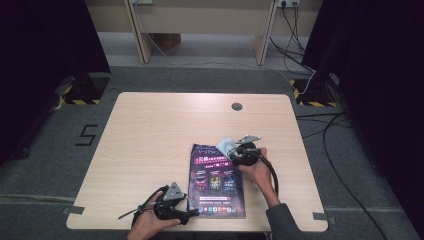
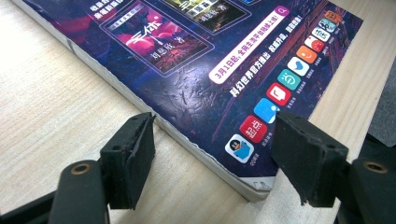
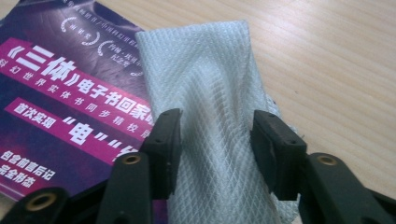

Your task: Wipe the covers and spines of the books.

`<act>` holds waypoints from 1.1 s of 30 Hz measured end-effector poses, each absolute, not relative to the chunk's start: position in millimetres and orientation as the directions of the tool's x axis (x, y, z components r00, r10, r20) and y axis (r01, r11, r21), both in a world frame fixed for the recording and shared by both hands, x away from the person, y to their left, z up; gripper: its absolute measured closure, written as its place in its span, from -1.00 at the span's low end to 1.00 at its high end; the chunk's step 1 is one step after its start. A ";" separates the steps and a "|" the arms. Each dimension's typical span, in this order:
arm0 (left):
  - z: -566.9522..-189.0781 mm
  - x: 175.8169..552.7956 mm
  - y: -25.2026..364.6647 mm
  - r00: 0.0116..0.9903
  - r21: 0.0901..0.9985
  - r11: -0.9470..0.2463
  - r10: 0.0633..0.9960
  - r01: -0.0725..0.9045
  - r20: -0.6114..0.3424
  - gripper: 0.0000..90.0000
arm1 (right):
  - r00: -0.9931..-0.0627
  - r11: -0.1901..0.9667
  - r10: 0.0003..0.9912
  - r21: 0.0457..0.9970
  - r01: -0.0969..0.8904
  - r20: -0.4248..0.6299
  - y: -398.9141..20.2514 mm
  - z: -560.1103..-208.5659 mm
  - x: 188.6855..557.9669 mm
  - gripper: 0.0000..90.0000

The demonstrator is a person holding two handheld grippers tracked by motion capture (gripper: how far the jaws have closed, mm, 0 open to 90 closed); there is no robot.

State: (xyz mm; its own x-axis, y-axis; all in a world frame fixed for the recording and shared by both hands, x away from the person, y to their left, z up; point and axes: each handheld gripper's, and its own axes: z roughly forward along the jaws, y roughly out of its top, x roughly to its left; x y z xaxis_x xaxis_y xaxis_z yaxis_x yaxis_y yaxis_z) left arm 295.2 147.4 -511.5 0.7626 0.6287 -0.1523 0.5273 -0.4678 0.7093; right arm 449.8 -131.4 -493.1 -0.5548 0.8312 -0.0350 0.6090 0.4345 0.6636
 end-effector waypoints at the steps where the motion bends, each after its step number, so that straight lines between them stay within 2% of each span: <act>1: -511.6 295.2 147.4 0.763 0.709 -0.468 0.628 0.527 -0.152 -0.34 | -0.556 0.441 0.830 0.663 0.605 -0.044 -129.3 -492.9 448.7 0.22; 4: -511.6 295.2 147.4 0.763 0.710 -0.468 0.628 0.527 -0.152 -0.34 | -0.584 0.443 0.811 0.656 0.610 -0.004 -120.9 -493.0 442.8 0.22; 14: -511.6 294.8 147.4 0.762 0.710 -0.467 0.630 0.527 -0.151 -0.34 | -0.727 0.547 0.686 0.659 0.516 -0.001 -60.0 -494.7 414.1 0.21; 18: -511.7 294.8 147.2 0.760 0.711 -0.463 0.631 0.528 -0.153 -0.34 | -0.756 0.566 0.655 0.662 0.491 0.001 -47.6 -495.3 407.0 0.20; 23: -511.6 294.7 147.4 0.761 0.710 -0.466 0.631 0.528 -0.152 -0.34 | -0.758 0.553 0.651 0.662 0.506 0.035 -50.8 -495.7 409.4 0.18; 27: -511.7 294.8 147.5 0.762 0.711 -0.466 0.630 0.527 -0.151 -0.34 | -0.761 0.571 0.649 0.650 0.502 0.018 -57.9 -494.2 410.8 0.14; 33: -511.9 294.4 147.3 0.759 0.713 -0.460 0.632 0.528 -0.154 -0.34 | -0.692 0.528 0.722 0.643 0.555 0.005 -98.4 -492.7 417.4 0.09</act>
State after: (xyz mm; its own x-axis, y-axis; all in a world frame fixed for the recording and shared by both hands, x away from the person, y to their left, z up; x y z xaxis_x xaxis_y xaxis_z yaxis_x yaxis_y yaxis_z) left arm 294.4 147.3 -511.9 0.7591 0.6324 -0.1541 0.5283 -0.4604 0.7134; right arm 417.4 -98.4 -492.7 -0.6920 0.7219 0.0048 0.5550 0.5278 0.6429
